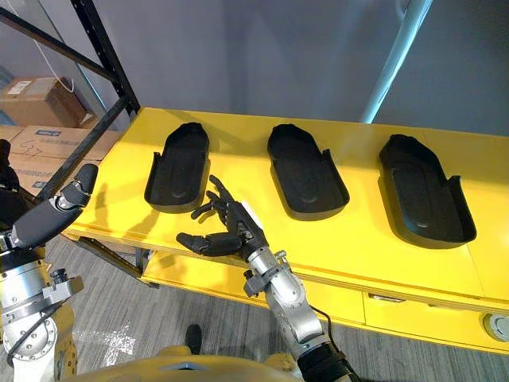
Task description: Walk over and take three plastic housings, then place them on the shelf
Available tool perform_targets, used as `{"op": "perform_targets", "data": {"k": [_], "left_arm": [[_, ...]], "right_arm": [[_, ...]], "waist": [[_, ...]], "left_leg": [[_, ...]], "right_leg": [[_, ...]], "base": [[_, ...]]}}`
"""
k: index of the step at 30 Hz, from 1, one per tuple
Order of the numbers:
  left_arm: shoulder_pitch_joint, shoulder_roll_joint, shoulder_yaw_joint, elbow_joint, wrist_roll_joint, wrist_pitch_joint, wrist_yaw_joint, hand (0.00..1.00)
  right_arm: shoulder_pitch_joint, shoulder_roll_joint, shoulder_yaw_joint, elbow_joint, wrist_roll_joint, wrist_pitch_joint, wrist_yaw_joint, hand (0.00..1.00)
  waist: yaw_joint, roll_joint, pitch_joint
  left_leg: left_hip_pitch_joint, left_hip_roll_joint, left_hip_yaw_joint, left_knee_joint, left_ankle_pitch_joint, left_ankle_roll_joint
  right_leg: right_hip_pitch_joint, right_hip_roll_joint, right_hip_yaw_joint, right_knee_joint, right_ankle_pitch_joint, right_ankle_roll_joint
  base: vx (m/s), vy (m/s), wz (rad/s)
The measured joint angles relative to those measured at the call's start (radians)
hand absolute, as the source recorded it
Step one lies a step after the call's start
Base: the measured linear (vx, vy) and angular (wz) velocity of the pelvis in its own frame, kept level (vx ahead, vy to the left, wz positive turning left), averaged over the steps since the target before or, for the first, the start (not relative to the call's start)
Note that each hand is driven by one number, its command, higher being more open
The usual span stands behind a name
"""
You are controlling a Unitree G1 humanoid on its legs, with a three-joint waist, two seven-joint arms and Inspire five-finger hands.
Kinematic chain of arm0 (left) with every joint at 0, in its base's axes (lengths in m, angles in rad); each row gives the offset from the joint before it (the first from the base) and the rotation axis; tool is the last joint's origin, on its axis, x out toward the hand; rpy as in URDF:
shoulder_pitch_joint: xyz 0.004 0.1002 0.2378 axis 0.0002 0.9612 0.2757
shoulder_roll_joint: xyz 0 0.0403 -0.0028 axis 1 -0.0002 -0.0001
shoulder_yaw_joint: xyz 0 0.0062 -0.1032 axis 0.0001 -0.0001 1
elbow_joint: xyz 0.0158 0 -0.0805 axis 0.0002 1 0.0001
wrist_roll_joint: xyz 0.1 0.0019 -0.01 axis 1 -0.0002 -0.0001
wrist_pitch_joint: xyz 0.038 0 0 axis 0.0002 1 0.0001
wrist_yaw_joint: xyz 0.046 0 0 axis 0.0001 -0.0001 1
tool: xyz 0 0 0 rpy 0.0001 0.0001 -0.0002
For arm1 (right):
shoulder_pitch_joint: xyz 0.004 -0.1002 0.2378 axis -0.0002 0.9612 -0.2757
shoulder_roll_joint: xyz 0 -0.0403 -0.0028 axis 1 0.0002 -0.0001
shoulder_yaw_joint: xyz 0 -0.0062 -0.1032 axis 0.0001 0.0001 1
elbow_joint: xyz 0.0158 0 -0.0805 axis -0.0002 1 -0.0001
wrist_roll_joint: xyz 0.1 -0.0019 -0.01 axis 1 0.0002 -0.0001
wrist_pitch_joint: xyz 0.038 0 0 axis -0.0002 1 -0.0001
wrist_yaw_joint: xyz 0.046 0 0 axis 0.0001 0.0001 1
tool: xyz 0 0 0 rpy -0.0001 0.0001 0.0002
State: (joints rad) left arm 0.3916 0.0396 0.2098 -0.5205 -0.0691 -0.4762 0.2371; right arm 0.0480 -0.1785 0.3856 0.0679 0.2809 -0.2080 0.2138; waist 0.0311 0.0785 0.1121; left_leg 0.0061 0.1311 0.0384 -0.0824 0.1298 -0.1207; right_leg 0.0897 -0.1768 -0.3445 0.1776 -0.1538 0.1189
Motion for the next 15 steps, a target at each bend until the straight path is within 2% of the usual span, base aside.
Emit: {"op": "perform_targets", "data": {"k": [7,15], "left_arm": [[0.002,0.000,-0.008,-0.056,-0.002,-0.002,-0.017,1.00],[0.002,0.002,-0.008,-0.072,-0.003,-0.004,-0.026,1.00]], "right_arm": [[-0.028,0.000,0.018,0.040,0.020,-0.010,0.060,1.00],[-0.038,0.000,0.059,0.052,0.022,-0.021,0.068,1.00]], "waist": [[0.004,0.000,0.000],[0.021,-0.001,-0.001]], "left_leg": [[-0.002,0.002,-0.009,0.000,0.005,-0.001],[-0.006,0.002,-0.016,0.000,0.009,-0.001]], "right_leg": [[-0.002,0.001,-0.007,0.012,-0.005,-0.006],[-0.002,0.001,-0.014,0.013,-0.005,-0.006]], "base": [[-0.02,-0.013,0.03],[-0.01,-0.009,0.02]]}}
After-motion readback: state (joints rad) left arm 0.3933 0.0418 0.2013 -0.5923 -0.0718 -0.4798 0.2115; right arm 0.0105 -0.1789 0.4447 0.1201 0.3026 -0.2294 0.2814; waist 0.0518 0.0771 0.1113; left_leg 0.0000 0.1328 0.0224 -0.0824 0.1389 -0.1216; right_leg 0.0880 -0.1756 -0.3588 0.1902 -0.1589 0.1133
